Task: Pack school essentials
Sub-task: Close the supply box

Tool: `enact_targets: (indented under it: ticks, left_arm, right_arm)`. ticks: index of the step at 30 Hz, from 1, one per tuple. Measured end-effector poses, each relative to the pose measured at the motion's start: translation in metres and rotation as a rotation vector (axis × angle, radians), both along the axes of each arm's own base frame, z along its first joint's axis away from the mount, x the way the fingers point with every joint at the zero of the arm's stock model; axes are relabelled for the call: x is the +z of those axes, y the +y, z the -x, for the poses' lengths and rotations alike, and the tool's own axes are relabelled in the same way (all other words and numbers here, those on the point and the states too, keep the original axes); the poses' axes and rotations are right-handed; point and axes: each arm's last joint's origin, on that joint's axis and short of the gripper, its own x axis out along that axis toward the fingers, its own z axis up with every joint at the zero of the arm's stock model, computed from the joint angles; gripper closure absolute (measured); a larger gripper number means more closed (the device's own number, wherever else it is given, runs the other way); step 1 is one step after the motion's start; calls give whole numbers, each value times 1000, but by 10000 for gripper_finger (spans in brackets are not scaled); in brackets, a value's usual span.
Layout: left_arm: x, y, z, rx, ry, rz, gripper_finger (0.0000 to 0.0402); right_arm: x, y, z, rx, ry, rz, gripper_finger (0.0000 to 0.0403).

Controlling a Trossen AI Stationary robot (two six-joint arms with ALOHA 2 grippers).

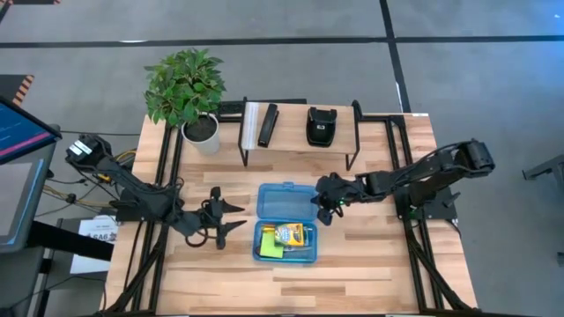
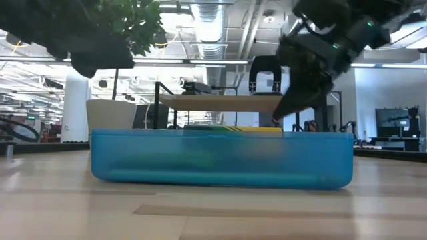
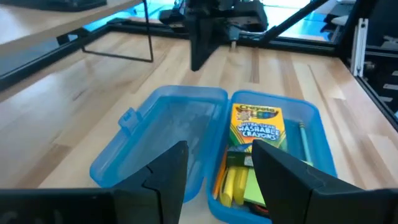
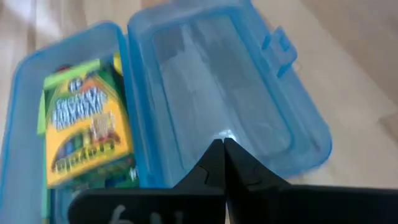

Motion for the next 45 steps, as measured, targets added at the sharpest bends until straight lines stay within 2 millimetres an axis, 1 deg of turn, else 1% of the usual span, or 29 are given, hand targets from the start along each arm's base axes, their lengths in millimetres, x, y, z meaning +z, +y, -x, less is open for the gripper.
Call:
enact_targets:
  ticks: [5, 8, 11, 18, 22, 40, 45]
  left_arm:
    - [-1, 8, -4, 5, 23, -12, 233]
    - [-1, 10, -5, 7, 25, -17, 233]
    - [-4, 11, -4, 4, 27, -14, 233]
    - [-20, 16, 6, 6, -10, 34, 233]
    - [-24, 17, 9, -8, -31, 55, 233]
    - [-24, 17, 9, -6, -31, 58, 233]
    - [-23, 17, 9, 4, -44, 97, 233]
  right_arm:
    - [-17, 0, 10, -13, -31, -12, 394]
    - [-23, 1, 14, -17, -55, -11, 395]
    - [-26, 0, 17, -22, -41, -15, 395]
    - [-27, 1, 18, -21, -40, -15, 395]
    - [-27, 0, 18, -27, -40, -20, 395]
    - [-27, 0, 18, -36, -41, -35, 394]
    - [-27, 2, 18, -27, -39, -35, 394]
